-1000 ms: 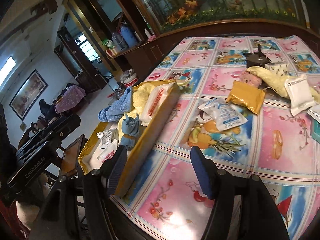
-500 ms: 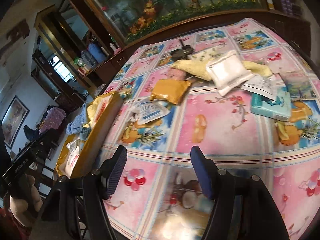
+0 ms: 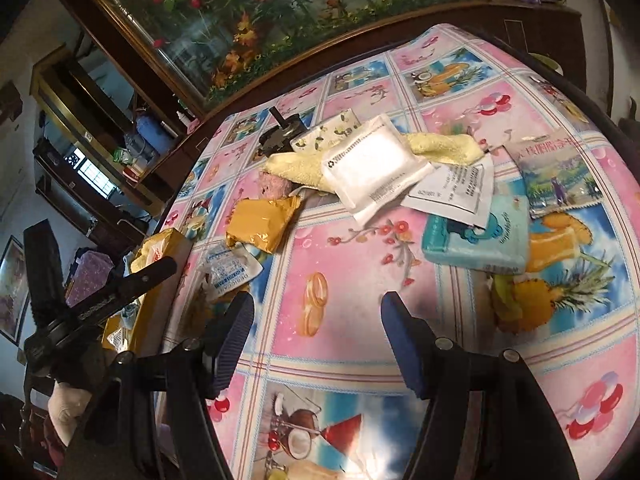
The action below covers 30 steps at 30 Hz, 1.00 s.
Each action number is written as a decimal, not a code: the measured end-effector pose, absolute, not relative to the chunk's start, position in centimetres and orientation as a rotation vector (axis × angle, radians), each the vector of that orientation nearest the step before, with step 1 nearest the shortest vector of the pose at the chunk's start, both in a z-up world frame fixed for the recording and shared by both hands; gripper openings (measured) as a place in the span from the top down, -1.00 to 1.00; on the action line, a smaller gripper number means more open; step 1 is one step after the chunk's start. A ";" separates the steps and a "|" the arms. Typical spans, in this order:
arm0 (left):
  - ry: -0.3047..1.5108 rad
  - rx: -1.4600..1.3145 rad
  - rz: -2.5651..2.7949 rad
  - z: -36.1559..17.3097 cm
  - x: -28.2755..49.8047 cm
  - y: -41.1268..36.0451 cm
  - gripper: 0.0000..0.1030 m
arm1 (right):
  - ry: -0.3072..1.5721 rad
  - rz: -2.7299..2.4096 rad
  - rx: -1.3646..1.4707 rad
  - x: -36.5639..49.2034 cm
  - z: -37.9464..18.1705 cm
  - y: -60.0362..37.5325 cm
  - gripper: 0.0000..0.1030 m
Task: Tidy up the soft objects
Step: 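Grasp the white desiccant packet with the left tool while the right tool grasps the yellow packet, then lift the desiccant packet and yellow packet off the sheet with both tools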
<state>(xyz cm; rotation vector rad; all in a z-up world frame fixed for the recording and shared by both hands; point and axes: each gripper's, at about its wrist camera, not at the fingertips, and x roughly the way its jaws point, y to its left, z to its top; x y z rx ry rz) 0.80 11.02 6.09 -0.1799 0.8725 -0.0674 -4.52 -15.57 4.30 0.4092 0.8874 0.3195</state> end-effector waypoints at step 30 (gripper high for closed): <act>0.976 0.133 -0.343 1.5 -5.9 4.6 -0.05 | 1.096 0.285 0.045 3.2 2.1 -6.8 -0.27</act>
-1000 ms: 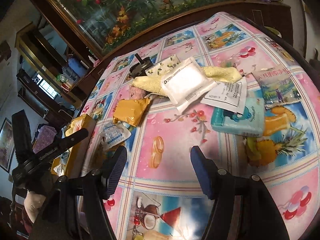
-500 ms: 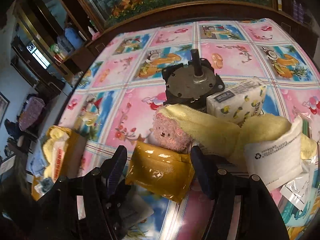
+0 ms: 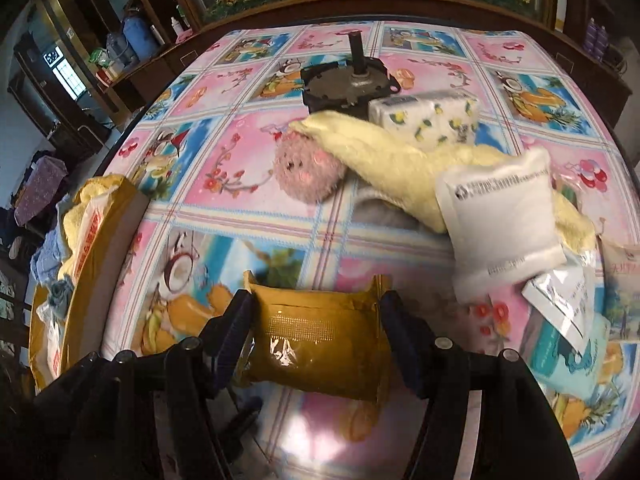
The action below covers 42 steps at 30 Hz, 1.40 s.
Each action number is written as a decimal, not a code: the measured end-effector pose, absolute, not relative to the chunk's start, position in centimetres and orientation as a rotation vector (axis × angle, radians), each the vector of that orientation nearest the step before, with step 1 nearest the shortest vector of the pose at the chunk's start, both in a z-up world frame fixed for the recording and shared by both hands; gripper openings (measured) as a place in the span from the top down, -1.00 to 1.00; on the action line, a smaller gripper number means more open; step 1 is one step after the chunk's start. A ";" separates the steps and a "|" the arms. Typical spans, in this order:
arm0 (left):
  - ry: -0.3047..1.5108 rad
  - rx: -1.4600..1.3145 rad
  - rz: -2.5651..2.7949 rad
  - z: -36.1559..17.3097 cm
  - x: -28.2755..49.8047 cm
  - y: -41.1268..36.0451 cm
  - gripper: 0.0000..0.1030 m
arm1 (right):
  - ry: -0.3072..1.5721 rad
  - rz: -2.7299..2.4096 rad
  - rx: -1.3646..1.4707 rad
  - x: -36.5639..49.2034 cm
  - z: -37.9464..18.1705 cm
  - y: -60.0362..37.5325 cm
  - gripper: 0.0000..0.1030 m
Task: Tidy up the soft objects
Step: 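Lift the desiccant packet and yellow packet off the sheet with both tools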
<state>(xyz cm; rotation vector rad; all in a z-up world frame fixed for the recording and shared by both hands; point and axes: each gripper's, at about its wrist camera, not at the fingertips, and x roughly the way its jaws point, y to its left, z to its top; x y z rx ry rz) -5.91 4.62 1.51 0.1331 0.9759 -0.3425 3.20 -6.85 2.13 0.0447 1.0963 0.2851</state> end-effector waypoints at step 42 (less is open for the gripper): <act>1.058 -0.266 -0.234 2.1 -6.3 8.5 -0.10 | 1.008 0.275 0.027 -7.8 1.3 -11.1 -0.41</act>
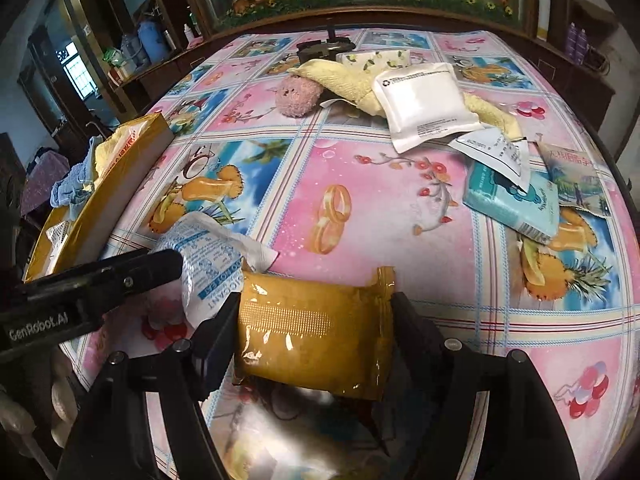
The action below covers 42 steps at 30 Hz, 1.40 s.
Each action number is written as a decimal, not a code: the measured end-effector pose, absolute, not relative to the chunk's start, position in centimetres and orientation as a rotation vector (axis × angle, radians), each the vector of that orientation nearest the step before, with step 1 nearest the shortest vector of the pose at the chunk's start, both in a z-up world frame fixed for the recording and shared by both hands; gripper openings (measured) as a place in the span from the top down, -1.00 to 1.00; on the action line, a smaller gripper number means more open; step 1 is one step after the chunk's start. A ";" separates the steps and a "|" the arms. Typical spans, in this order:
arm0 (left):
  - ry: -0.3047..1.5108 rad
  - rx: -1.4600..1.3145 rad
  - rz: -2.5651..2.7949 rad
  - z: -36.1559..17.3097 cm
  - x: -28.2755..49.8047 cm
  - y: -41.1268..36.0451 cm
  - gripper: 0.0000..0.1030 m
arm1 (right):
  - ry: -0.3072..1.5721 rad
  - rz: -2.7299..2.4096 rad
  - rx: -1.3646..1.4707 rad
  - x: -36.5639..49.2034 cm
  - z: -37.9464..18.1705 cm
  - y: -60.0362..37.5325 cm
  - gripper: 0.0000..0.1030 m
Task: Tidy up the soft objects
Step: 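Lift the desiccant packet and yellow packet off the sheet with both tools, then carry the desiccant packet and yellow packet toward the yellow-rimmed tray with both tools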
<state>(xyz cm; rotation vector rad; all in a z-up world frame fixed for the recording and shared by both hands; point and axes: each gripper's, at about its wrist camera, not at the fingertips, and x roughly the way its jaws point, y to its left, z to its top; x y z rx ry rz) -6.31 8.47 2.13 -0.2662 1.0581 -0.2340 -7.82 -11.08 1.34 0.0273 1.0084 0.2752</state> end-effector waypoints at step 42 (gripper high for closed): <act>0.852 0.602 -0.767 4.3 -8.2 2.4 -0.21 | 1.014 0.312 0.104 -8.7 1.6 -16.7 -0.42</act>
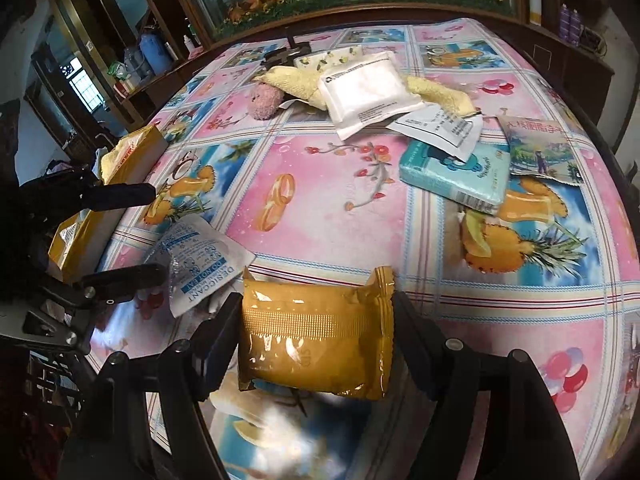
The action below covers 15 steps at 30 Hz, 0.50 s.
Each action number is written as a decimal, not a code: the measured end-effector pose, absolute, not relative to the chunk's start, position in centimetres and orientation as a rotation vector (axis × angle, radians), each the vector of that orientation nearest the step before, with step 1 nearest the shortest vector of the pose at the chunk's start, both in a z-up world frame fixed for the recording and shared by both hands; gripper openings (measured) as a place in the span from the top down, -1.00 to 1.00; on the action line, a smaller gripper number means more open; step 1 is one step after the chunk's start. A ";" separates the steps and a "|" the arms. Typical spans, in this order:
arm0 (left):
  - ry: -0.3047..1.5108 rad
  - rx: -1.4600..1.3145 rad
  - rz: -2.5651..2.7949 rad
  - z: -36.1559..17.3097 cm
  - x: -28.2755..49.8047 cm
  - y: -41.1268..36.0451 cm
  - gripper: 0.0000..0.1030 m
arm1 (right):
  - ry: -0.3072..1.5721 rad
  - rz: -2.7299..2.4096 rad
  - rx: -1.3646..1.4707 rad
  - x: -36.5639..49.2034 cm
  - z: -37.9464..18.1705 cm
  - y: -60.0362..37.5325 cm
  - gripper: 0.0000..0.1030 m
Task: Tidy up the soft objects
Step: 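Carry the desiccant packet and yellow packet toward the yellow-rimmed tray with both tools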
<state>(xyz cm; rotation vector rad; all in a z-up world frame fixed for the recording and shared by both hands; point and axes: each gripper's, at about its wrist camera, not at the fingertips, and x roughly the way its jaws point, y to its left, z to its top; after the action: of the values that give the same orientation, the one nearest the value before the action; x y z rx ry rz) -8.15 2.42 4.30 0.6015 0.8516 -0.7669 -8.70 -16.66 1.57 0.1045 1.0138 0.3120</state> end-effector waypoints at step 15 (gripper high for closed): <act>0.917 0.662 -0.881 2.2 -8.6 0.1 -0.30 | 1.010 0.265 0.051 -8.5 1.5 -16.7 -0.43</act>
<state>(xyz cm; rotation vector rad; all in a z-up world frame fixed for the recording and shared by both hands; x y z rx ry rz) -8.64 0.07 2.16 0.6621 0.9168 -0.8813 -8.48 -16.66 1.46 0.0511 1.0101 0.2651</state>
